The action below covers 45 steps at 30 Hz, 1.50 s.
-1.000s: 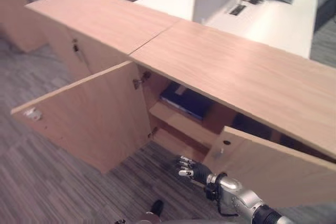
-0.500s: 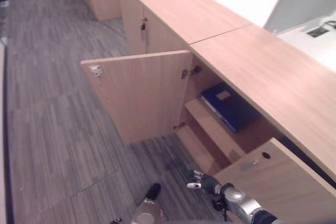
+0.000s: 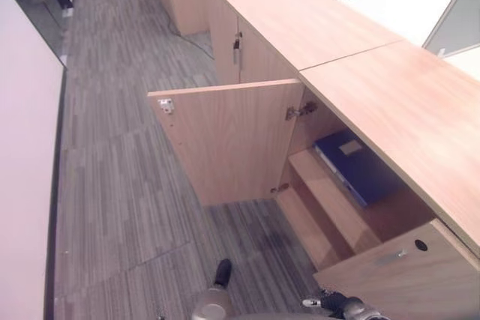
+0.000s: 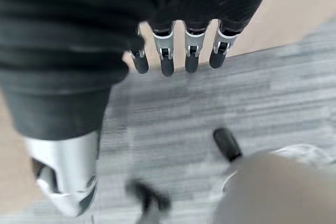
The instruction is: Put the empty folder in the office cabinet
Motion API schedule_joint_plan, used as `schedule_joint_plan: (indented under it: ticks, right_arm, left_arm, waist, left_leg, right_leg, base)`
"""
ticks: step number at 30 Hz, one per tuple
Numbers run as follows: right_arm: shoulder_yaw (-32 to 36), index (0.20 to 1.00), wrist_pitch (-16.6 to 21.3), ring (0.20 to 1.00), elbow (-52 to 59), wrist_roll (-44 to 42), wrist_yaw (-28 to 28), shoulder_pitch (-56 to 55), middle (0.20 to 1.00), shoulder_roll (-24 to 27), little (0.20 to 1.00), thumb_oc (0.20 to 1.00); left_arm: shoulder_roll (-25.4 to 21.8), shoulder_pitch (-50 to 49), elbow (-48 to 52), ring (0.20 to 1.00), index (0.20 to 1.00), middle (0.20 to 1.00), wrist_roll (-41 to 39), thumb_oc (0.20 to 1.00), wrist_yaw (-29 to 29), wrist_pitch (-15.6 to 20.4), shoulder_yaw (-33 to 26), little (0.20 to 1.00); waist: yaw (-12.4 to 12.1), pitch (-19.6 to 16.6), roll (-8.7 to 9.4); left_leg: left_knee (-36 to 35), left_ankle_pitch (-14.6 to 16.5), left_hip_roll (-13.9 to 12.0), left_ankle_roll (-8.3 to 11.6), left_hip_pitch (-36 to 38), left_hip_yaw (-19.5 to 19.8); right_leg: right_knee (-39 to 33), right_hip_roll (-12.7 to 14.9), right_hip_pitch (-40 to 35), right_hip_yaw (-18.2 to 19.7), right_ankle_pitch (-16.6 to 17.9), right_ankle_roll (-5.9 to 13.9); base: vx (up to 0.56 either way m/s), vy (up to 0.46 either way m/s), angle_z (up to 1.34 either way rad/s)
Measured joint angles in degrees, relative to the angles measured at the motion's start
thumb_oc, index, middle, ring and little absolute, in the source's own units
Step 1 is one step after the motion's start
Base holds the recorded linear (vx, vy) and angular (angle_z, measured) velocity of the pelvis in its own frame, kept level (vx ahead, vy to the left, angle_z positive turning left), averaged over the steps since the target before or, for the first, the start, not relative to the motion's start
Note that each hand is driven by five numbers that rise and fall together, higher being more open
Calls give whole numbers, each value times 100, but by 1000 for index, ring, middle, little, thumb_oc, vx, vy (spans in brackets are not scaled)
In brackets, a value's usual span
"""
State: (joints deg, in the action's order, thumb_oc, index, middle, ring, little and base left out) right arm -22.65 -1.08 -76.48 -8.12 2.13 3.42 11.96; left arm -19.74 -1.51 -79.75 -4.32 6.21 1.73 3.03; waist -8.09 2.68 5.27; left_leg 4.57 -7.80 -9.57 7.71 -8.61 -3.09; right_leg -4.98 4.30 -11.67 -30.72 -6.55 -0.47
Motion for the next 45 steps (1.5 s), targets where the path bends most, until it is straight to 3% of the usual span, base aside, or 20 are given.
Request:
schedule_joint_plan:
  ticks: [3, 4, 5, 6, 7, 10, 12, 13, 15, 16, 18, 22, 31, 33, 36, 38, 40, 41, 43, 45]
  right_arm:
    - [147, 1000, -147, 1000, -16, 58, -4, -553, 1000, 344, 1000, 1000]
    - [174, 1000, -162, 1000, -85, 103, -2, -551, 1000, 386, 1000, 1000]
    - [339, 1000, -175, 1000, -114, 103, 56, -566, 1000, 386, 1000, 1000]
    - [451, 1000, -181, 1000, -138, 106, 39, -460, 1000, 313, 1000, 1000]
    - [542, 1000, -185, 1000, -213, 107, 11, -403, 1000, 307, 1000, 1000]
    - [777, 1000, -163, 1000, -263, 155, -113, -417, 1000, 420, 1000, 1000]
    - [948, 1000, -179, 1000, -282, 171, -146, -464, 1000, 484, 1000, 1000]
    - [959, 1000, -180, 1000, -283, 203, -164, -501, 1000, 535, 1000, 1000]
    - [1349, 1000, -197, 1000, -286, 252, -233, -593, 1000, 632, 1000, 1000]
    - [1412, 1000, -198, 1000, -271, 258, -232, -629, 1000, 678, 1000, 1000]
    - [1684, 1000, -207, 1000, -267, 262, -216, -629, 1000, 552, 1000, 1000]
    - [2088, 1000, -208, 1000, -279, 259, -215, -634, 1000, 389, 1000, 1000]
    - [2509, 1000, -426, 1000, -165, 243, -201, -763, 1000, 551, 1000, 1000]
    - [2494, 1000, -429, 1000, -40, 245, -202, -682, 1000, 584, 1000, 1000]
    - [2381, 1000, -418, 1000, 145, 242, -207, -517, 1000, 595, 1000, 1000]
    - [2114, 1000, -410, 1000, 158, 239, -198, -486, 1000, 528, 1000, 1000]
    - [2014, 1000, -404, 1000, 190, 199, -91, -389, 1000, 427, 1000, 1000]
    - [1946, 1000, -397, 1000, 211, 94, -90, -359, 1000, 405, 1000, 1000]
    - [1723, 1000, -355, 1000, 224, 19, -80, -361, 1000, 345, 1000, 1000]
    - [1692, 1000, -327, 1000, 204, 22, -96, -371, 1000, 378, 1000, 1000]
  left_arm:
    - [159, 223, 162, 1000, 1000, 1000, -422, 1000, 17, 80, -172, 1000]
    - [223, 291, 234, 1000, 1000, 1000, -490, 1000, 34, 132, -186, 1000]
    - [136, 314, 297, 1000, 1000, 1000, -672, 1000, -82, 151, -409, 1000]
    - [-132, 355, 352, 1000, 1000, 1000, -836, 1000, -59, 208, -663, 1000]
    - [-321, 364, 380, 1000, 1000, 1000, -916, 1000, -19, 242, -799, 1000]
    - [-460, -117, 1209, 1000, 1000, 1000, -1251, 1000, 68, 228, -976, 1000]
    - [-436, -555, 1879, 1000, 1000, 1000, -1490, 1000, 101, 254, -985, 1000]
    - [-391, -609, 1934, 1000, 1000, 1000, -1528, 1000, 109, 282, -982, 1000]
    - [-186, -1118, 2935, 1000, 1000, 1000, -1683, 1000, 236, 312, -1209, 1000]
    - [-146, -1131, 3107, 1000, 1000, 1000, -1716, 1000, 297, 342, -1260, 1000]
    - [-124, -1150, 3817, 1000, 1000, 1000, -1742, 1000, 447, 351, -1506, 1000]
    - [-293, -1104, 4521, 1000, 1000, 1000, -1743, 1000, 510, 356, -1778, 1000]
    - [-560, -740, 5278, 1000, 1000, 1000, -1240, 1000, 657, 296, -1800, 1000]
    - [-694, -701, 5443, 1000, 1000, 1000, -1135, 1000, 670, 274, -1772, 1000]
    - [-1004, -290, 5561, 1000, 1000, 1000, -988, 1000, 674, 267, -1590, 1000]
    - [-1222, 234, 5567, 1000, 1000, 1000, -1005, 1000, 681, 288, -1312, 1000]
    - [-1315, 582, 5611, 1000, 1000, 1000, -1040, 1000, 664, 404, -1148, 1000]
    - [-1279, 655, 5610, 1000, 1000, 1000, -1181, 1000, 673, 461, -1148, 1000]
    - [-1300, 605, 5609, 1000, 1000, 1000, -1468, 1000, 638, 475, -1113, 1000]
    - [-1316, 532, 5577, 1000, 1000, 1000, -1576, 1000, 595, 456, -1114, 1000]
  waist:
    - [388, -157, -392]
    - [448, -156, -655]
    - [416, -263, -742]
    - [425, -253, -497]
    - [463, -234, -438]
    - [156, -185, -290]
    - [123, -105, -294]
    - [136, -93, -457]
    - [115, -80, -548]
    - [122, -45, -640]
    - [136, 33, -565]
    - [203, -8, -345]
    - [410, -111, -474]
    - [385, -109, -471]
    - [403, -84, -530]
    - [463, -64, -524]
    - [486, 0, -555]
    - [541, 29, -598]
    - [612, 39, -502]
    - [572, -2, -299]
  left_leg:
    - [-272, -1, -177, -143, 436, -80]
    - [-483, -76, -330, -241, 562, -70]
    - [-668, -108, -475, -204, 539, -4]
    - [-758, -191, -405, -74, 500, 57]
    - [-920, -218, -422, 1, 519, 225]
    - [-808, -91, -485, 192, 553, 174]
    - [-519, -45, -653, 249, 501, -9]
    - [-462, -198, -733, 242, 537, -16]
    - [-561, -2, -811, 451, 548, 118]
    - [-622, 131, -763, 592, 559, 220]
    - [-871, 271, -445, 477, 600, 194]
    - [-952, 302, -79, 303, 596, 166]
    - [-976, 351, 784, -166, 634, -46]
    - [-980, 377, 863, -265, 598, -252]
    - [-1035, 482, 1013, -493, 610, -450]
    - [-1034, 488, 1091, -691, 676, -391]
    - [-1032, 518, 1028, -754, 739, -406]
    - [-1033, 488, 935, -818, 744, -356]
    - [-1026, 483, 840, -800, 733, -365]
    - [-977, 479, 922, -771, 769, -509]
  right_leg:
    - [392, -71, -15, -97, -7, 42]
    - [965, -50, 252, -32, -107, 97]
    - [652, -263, 457, 206, -276, 145]
    - [-47, -296, 489, 360, 6, 276]
    - [-46, -311, 501, 321, 367, 113]
    - [-43, -213, 492, 293, 428, 78]
    - [-41, -50, 399, 202, 415, 144]
    - [-37, -29, 331, 173, 414, 244]
    - [7, 174, 387, 166, 507, 490]
    - [2, 292, 359, 177, 635, 678]
    - [-5, 615, 444, 176, 815, 854]
    - [3, 960, 450, 170, 933, 881]
    - [170, 1843, 652, 167, 1174, 1121]
    - [232, 1921, 869, 155, 1432, 1004]
    - [240, 2065, 1012, -115, 2026, 608]
    - [492, 2170, 1130, 166, 2272, 445]
    - [1157, 2060, 1431, 710, 1590, 873]
    - [1551, 1792, 1588, 857, 1075, 979]
    - [1740, 988, 1753, 1052, 587, 889]
    - [1150, 668, 1622, 830, 447, 558]
  base:
    - [45, 82, 54]
    - [13, 98, 40]
    - [2, 91, 25]
    - [-23, 122, 36]
    - [-46, 167, 38]
    - [-30, 206, -5]
    - [-7, 269, 24]
    - [-6, 333, 38]
    - [-12, 442, 12]
    - [32, 386, 9]
    - [87, 355, 17]
    - [68, 378, 9]
    - [15, 402, -4]
    - [-62, 292, -46]
    - [6, 285, -34]
    - [-12, 182, 5]
    - [13, 28, -6]
    - [22, -38, 0]
    - [18, -73, -2]
    - [77, -115, -21]
